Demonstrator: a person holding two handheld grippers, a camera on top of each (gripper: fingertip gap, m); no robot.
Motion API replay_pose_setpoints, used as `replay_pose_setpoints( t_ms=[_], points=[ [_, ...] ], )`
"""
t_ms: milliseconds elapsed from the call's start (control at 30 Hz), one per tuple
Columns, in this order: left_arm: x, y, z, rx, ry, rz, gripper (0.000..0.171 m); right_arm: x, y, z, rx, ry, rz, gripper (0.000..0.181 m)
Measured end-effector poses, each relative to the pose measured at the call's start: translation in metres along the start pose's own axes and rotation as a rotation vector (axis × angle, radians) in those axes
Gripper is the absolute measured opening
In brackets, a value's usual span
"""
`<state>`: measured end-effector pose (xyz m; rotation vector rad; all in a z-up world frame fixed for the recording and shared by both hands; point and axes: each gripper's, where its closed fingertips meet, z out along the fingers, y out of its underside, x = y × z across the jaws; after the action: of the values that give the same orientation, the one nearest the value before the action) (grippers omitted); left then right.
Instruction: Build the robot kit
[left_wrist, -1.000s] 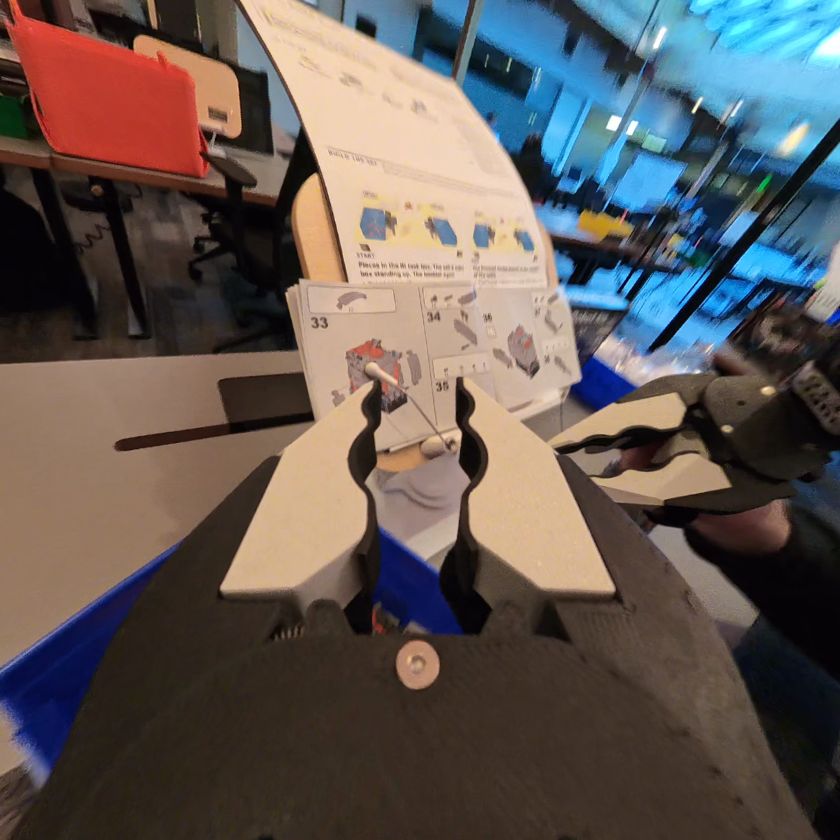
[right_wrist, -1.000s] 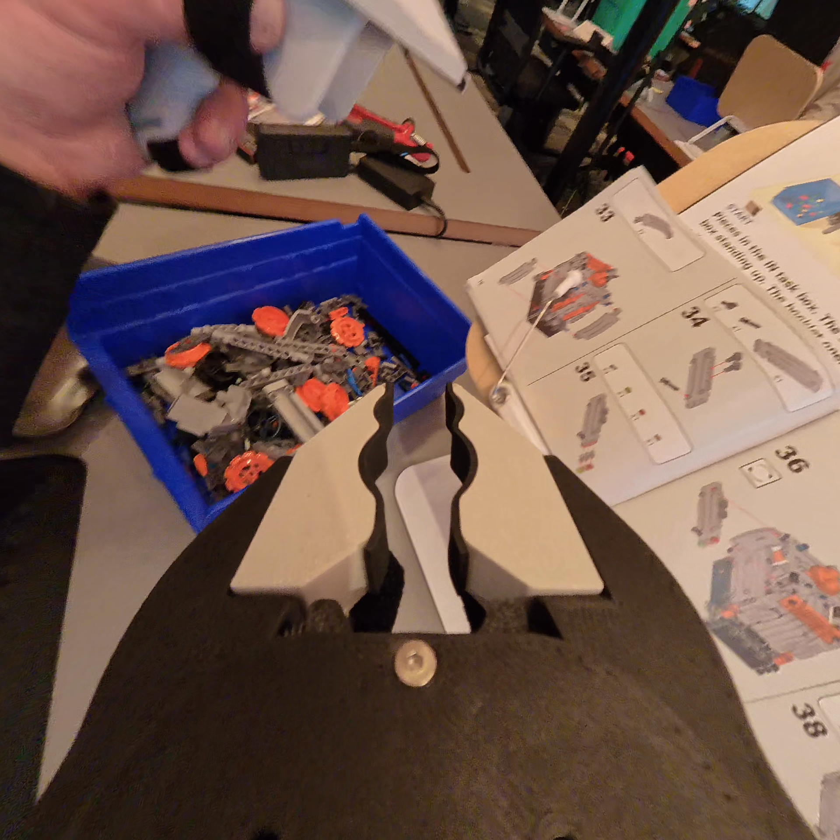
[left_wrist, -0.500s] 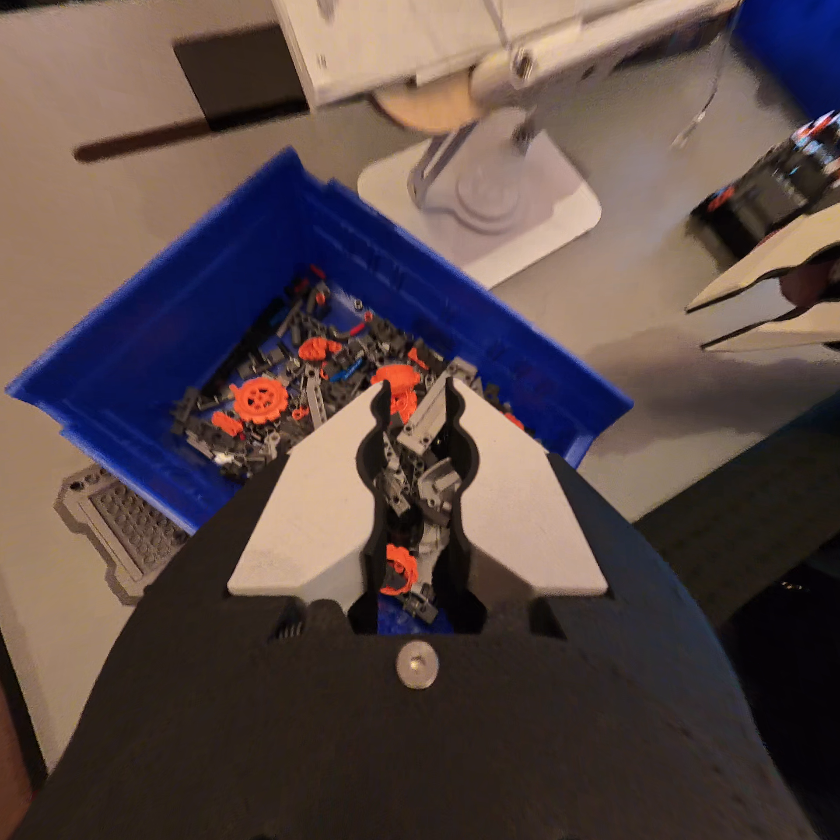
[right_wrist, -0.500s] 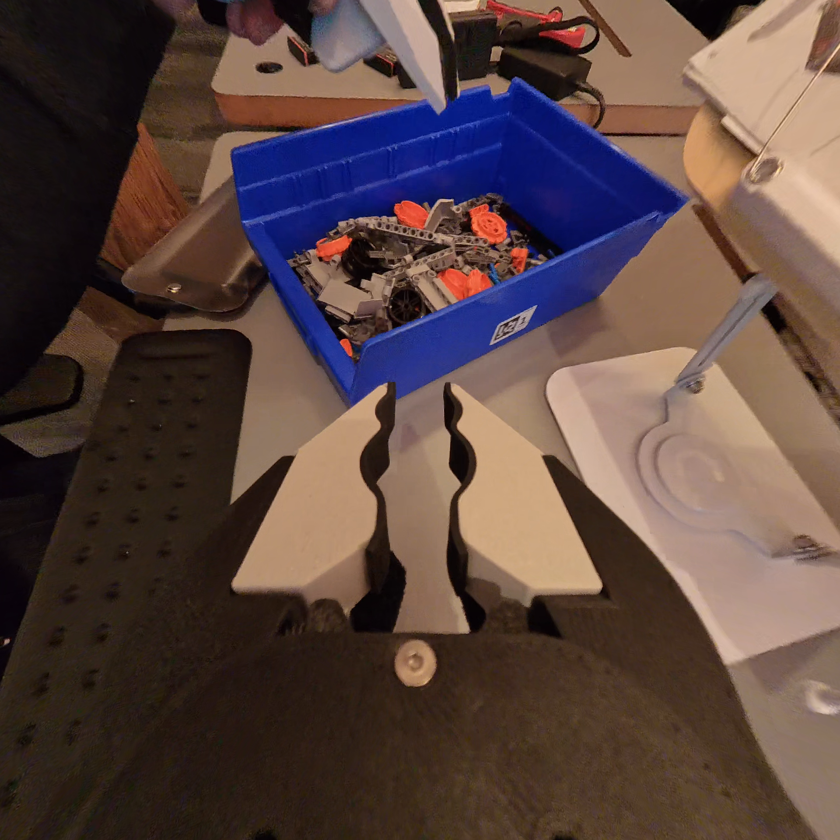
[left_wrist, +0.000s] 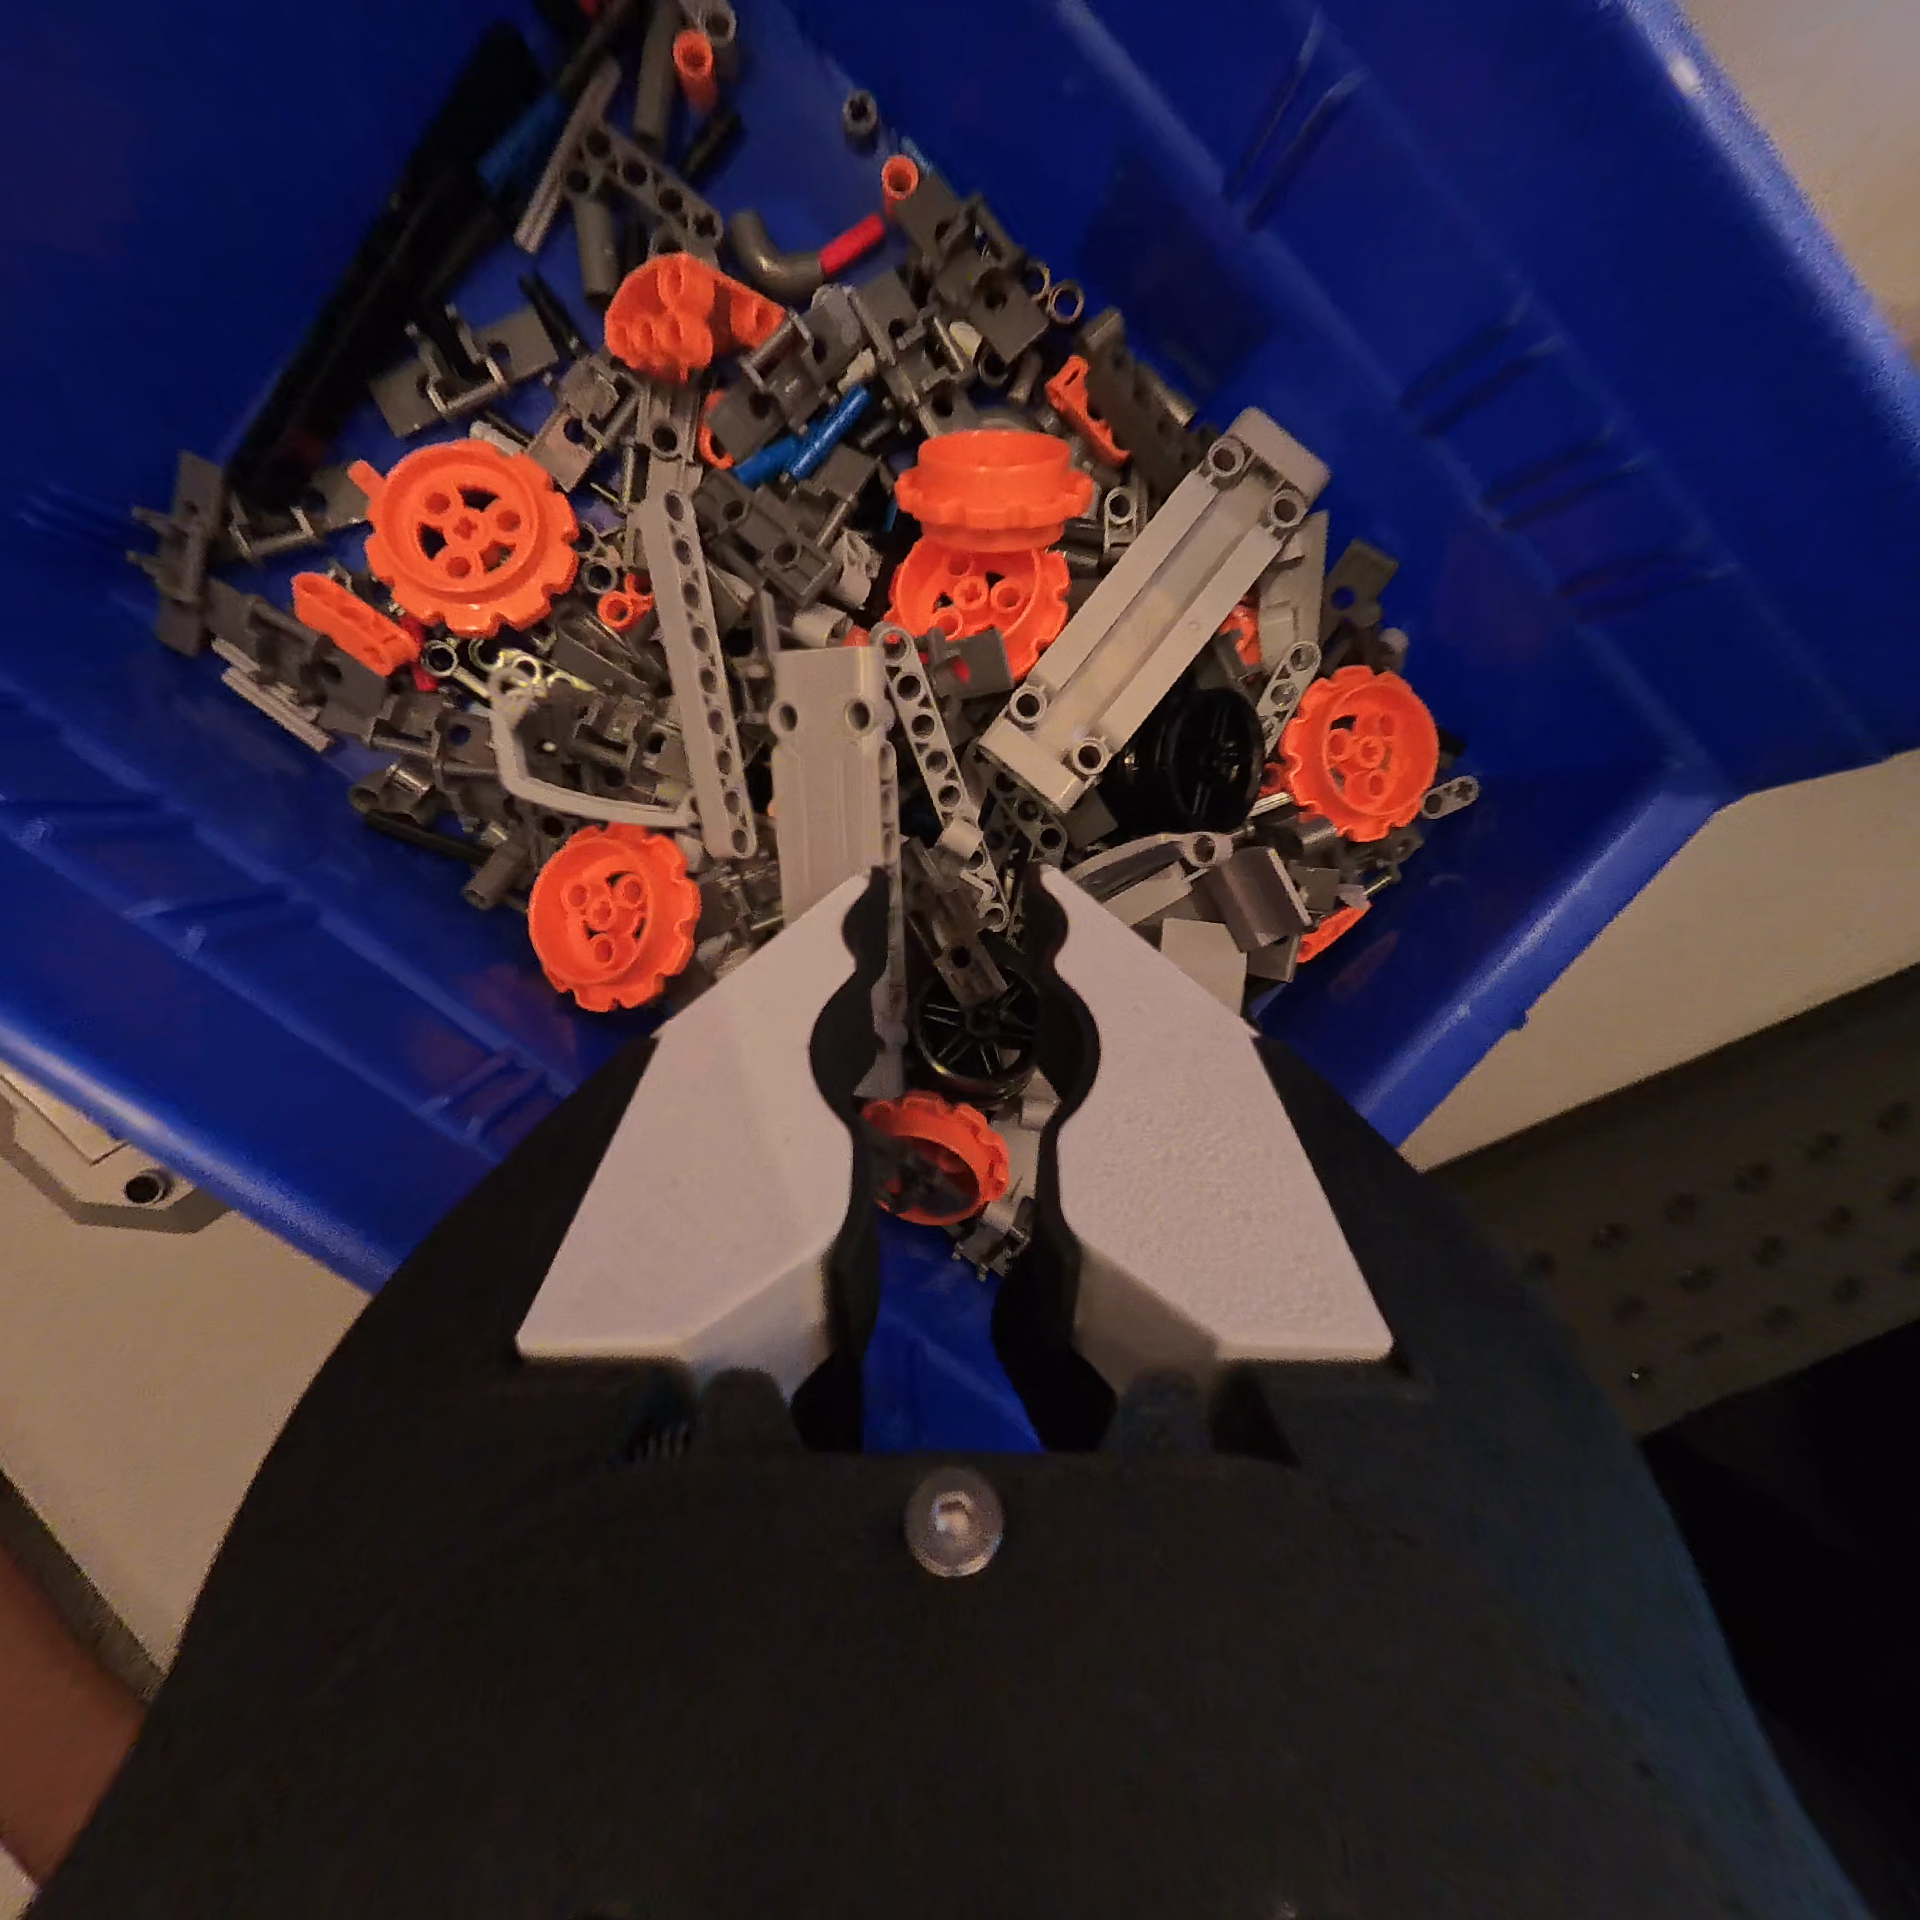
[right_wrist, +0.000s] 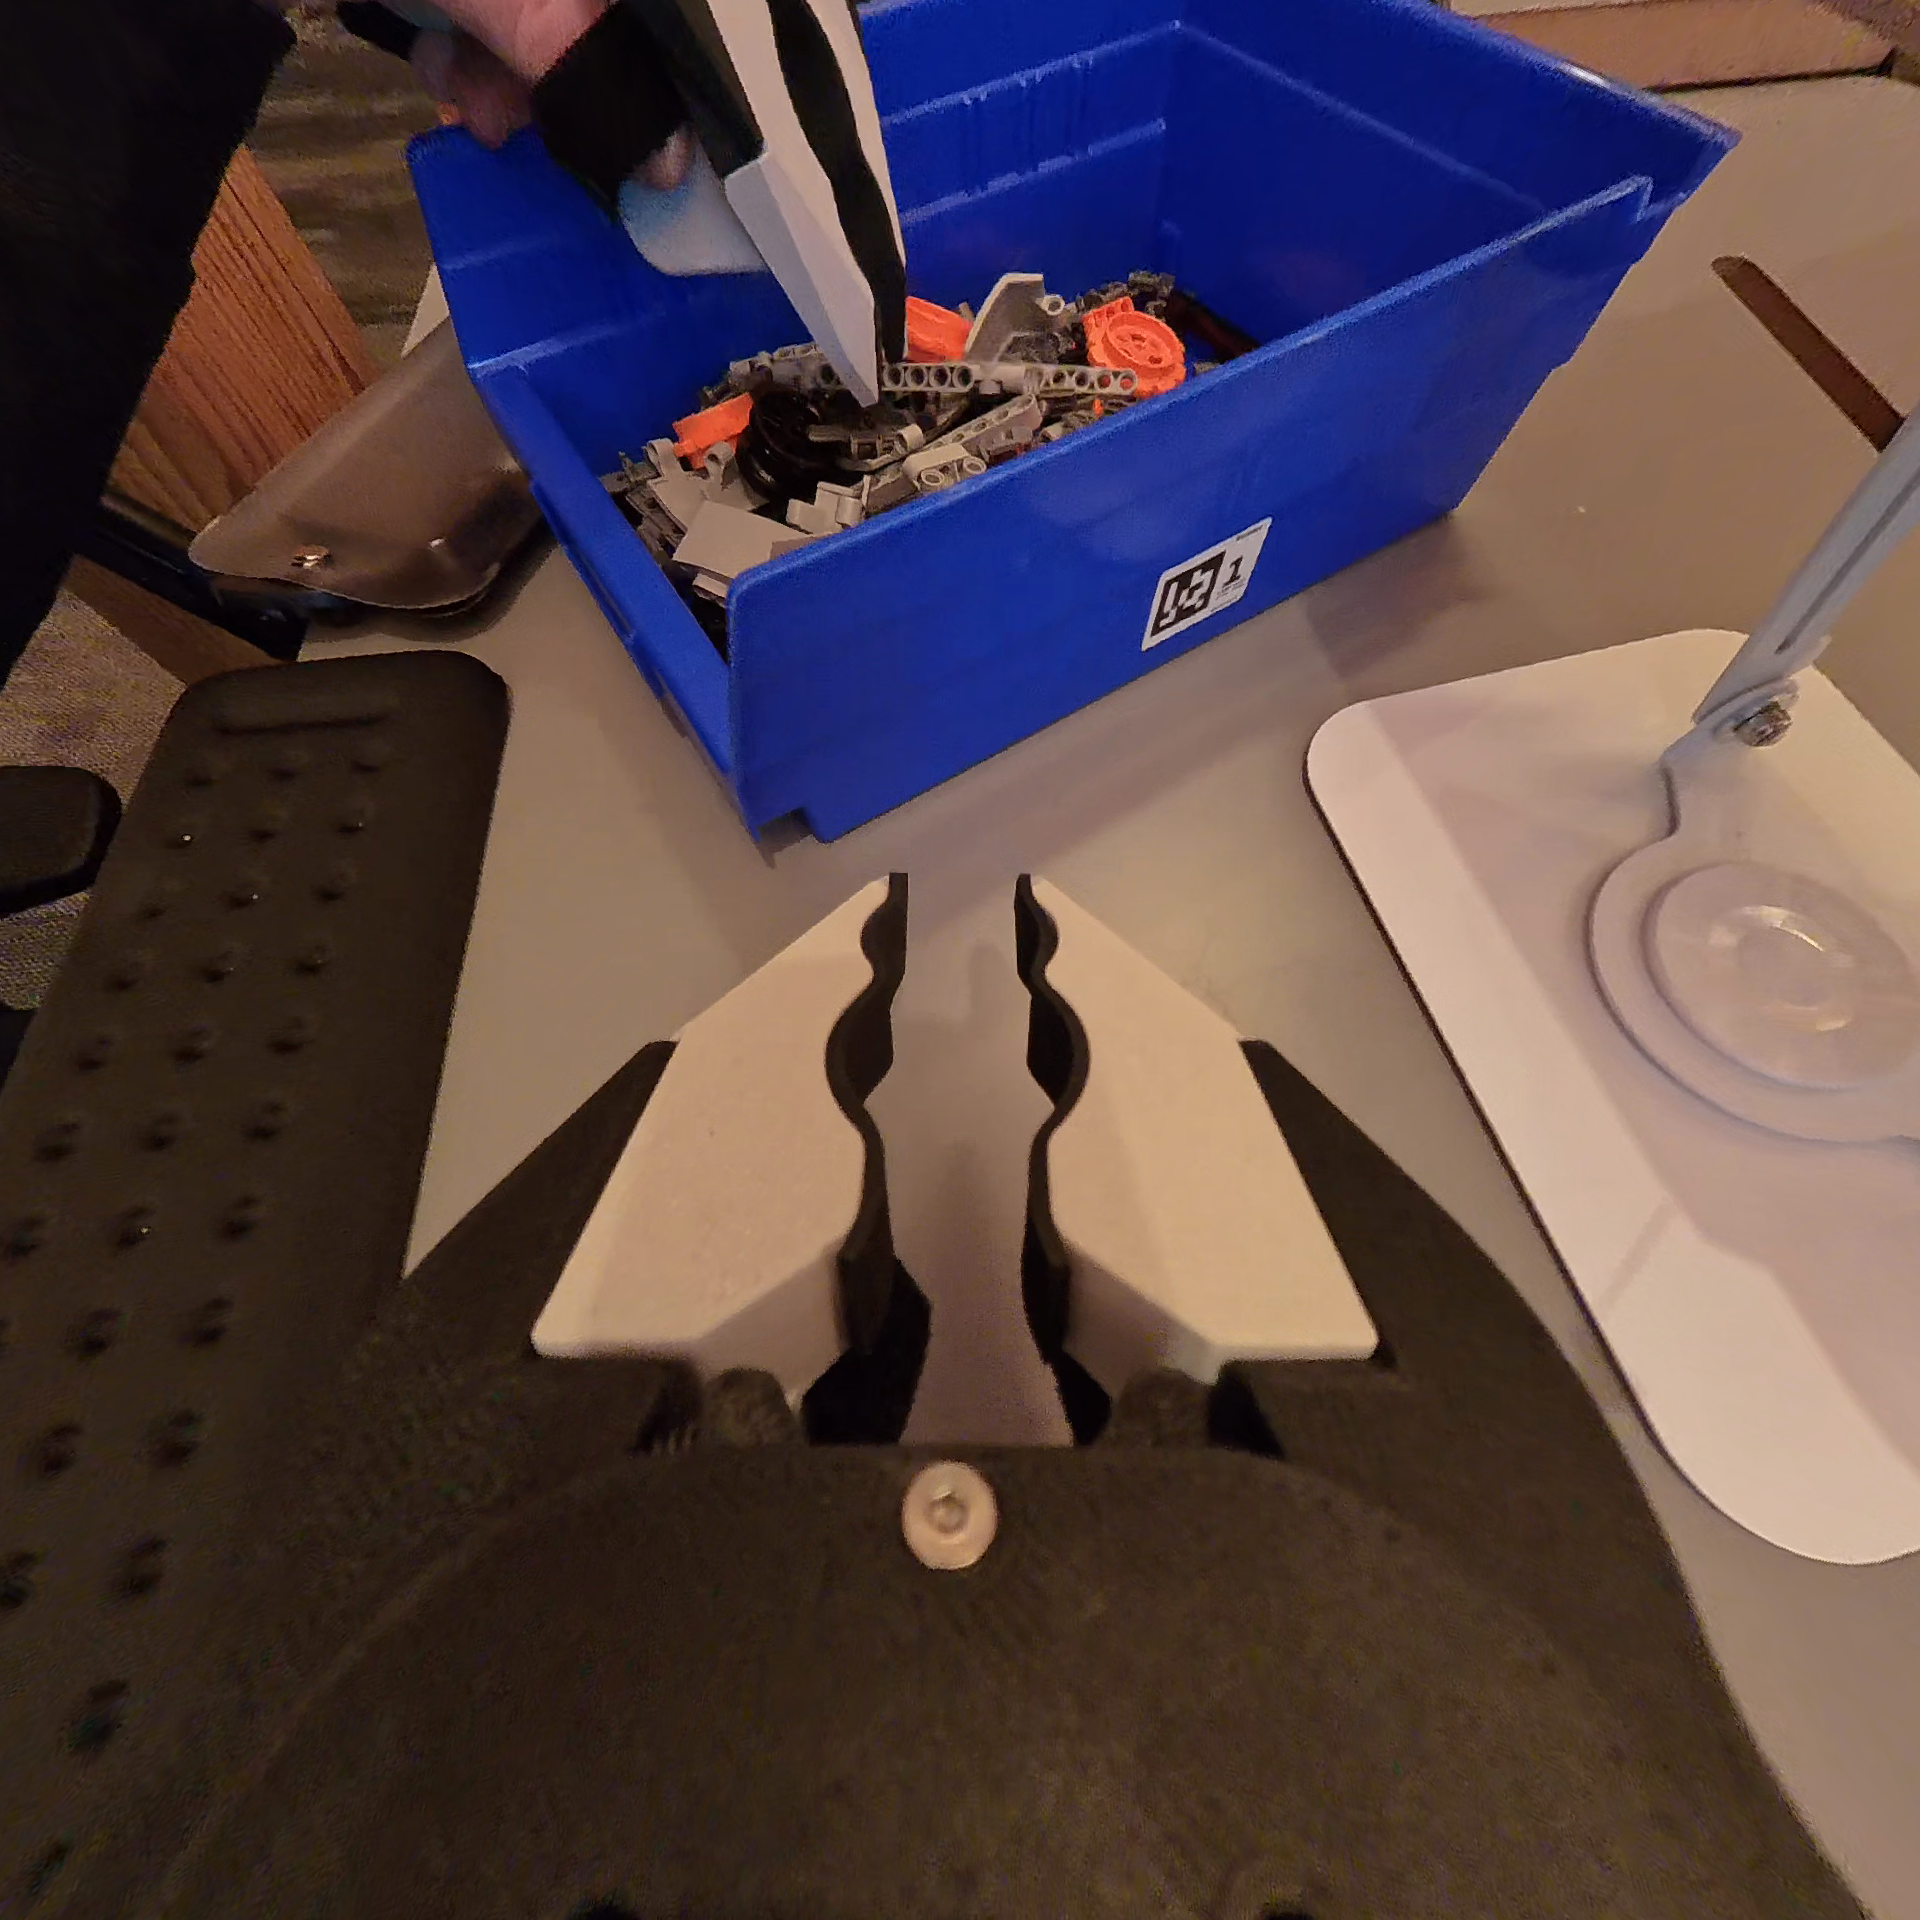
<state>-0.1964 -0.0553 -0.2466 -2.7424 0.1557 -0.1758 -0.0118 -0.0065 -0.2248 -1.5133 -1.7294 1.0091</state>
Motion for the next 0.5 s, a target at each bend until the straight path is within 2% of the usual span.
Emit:
replay_pose_setpoints(
  t_ms=[67, 167, 267, 367, 500],
  points=[
    [-0.003, 0.002, 0.005, -0.023, -0.033, 0.007, 0.023, 0.002, 0.003, 0.001, -0.004, 0.001, 0.006, 0.018],
    [0.002, -0.004, -0.005, 0.02, -0.076, 0.037, 0.025, 0.003, 0.004, 0.002, 0.003, -0.005, 0.019, 0.018],
    [0.032, -0.003, -0.015, 0.039, -0.005, 0.116, 0.022, 0.006, 0.005, 0.002, 0.006, -0.001, 0.021, 0.018],
    [0.058, 0.021, -0.005, -0.086, 0.062, 0.182, 0.023, 0.007, 0.006, 0.001, 0.01, -0.01, 0.034, 0.018],
    [0.058, 0.039, 0.014, -0.188, 0.056, 0.178, 0.028, 0.01, 0.008, 0.001, 0.01, -0.016, 0.05, 0.019]
  ],
)
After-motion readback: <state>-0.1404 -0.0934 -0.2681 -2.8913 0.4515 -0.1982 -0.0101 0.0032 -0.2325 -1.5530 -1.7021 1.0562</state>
